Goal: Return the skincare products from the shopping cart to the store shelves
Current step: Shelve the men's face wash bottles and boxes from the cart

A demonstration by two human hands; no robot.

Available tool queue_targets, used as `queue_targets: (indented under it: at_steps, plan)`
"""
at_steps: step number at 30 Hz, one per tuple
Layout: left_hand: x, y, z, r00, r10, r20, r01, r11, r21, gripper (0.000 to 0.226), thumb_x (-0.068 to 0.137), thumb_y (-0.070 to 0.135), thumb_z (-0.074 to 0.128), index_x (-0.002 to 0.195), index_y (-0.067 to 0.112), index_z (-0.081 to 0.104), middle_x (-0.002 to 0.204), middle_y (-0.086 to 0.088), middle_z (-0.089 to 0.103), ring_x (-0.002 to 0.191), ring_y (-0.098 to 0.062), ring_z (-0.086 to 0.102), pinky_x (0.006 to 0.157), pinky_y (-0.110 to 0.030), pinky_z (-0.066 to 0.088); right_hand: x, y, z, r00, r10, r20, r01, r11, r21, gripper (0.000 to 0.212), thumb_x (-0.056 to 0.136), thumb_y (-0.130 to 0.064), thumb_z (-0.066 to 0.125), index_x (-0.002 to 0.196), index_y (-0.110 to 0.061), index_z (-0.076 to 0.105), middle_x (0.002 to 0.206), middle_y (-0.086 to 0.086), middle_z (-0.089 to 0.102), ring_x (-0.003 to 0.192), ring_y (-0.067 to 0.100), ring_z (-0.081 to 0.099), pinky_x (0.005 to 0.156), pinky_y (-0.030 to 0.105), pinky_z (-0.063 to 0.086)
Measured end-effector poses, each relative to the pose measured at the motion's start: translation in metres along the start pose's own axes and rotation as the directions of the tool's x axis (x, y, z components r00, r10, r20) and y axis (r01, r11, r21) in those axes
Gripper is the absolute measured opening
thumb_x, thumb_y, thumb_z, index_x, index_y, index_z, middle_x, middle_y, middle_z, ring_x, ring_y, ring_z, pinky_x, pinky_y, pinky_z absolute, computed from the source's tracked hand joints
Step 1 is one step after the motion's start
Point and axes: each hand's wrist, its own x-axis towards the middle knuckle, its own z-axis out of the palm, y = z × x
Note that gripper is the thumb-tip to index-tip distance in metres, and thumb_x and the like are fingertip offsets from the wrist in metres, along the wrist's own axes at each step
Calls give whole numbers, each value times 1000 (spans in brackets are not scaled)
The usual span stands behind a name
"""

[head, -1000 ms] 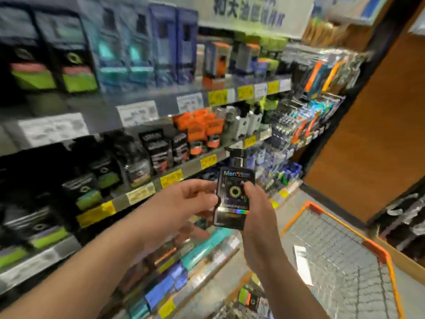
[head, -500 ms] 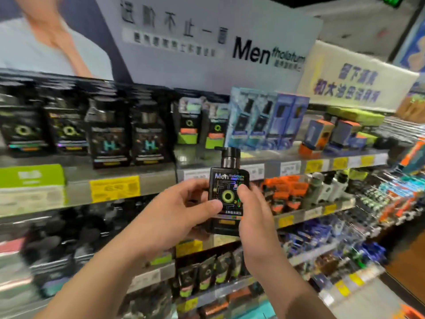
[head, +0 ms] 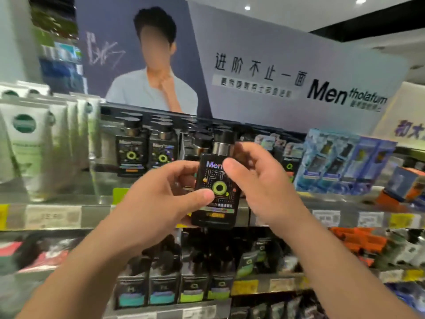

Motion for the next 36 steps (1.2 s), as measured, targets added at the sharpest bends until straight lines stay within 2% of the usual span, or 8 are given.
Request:
queue_targets:
  at_steps: [7,11,16,19,22,28,34,36]
  plan:
    - [10,15,-51,994,62,-91,-60,998,20,30,84,18,76,112,30,73,102,0,78,87,-16,77,62,-23,57,67,-55,17,971,-177,163,210,954,-213,25,93,-42,72,116,-35,67,99,-11,72,88,4,69,86,34,58]
    - [17,15,-74,986,73,-152,-67,997,46,28,87,11,75,107,31,75,101,0,79,88,-19,77,74,-38,61,95,-80,25,929,-227,292,328,870,-368,25,95,-39,72,119,-34,70,87,-13,69,77,1,64,75,20,51]
    - [23,10,-89,981,60,-186,-51,997,53,31,88,2,72,111,23,71,98,2,79,84,-13,76,62,-19,56,118,-97,35,894,-176,412,385,771,-507,30,94,-44,72,121,-32,71,92,-12,75,82,-2,67,73,12,48]
    - [27,4,-96,974,53,-221,-31,994,102,32,89,2,73,111,26,72,99,2,79,90,-19,76,75,-35,62,128,-97,43,881,-162,444,408,734,-542,27,92,-46,73,116,-33,72,89,-18,72,80,-8,64,70,6,43]
    - [29,-3,-103,967,59,-246,-28,992,126,35,90,4,74,114,29,71,101,3,79,94,-20,76,90,-46,60,135,-95,52,874,-148,464,422,705,-570,26,91,-47,73,114,-33,73,94,-18,71,85,-6,64,75,11,47]
    - [24,-22,-114,937,65,-344,-3,984,176,42,88,13,78,121,35,67,107,14,77,97,-8,75,95,-44,58,139,-87,80,871,-160,464,447,649,-615,25,93,-42,73,112,-27,75,99,-12,74,92,1,66,84,21,52]
    - [12,-40,-117,859,126,-497,46,947,319,52,87,25,79,133,38,59,120,17,70,99,7,67,90,-22,56,139,-71,114,872,-126,474,433,650,-624,26,91,-40,74,110,-21,75,99,-8,74,94,8,66,89,31,51]
    - [11,-43,-117,849,130,-513,73,931,357,52,88,30,78,135,38,59,122,17,68,105,2,67,97,-34,57,139,-66,122,870,-120,479,435,644,-629,28,92,-40,73,112,-21,74,102,-7,74,97,11,66,92,36,53]
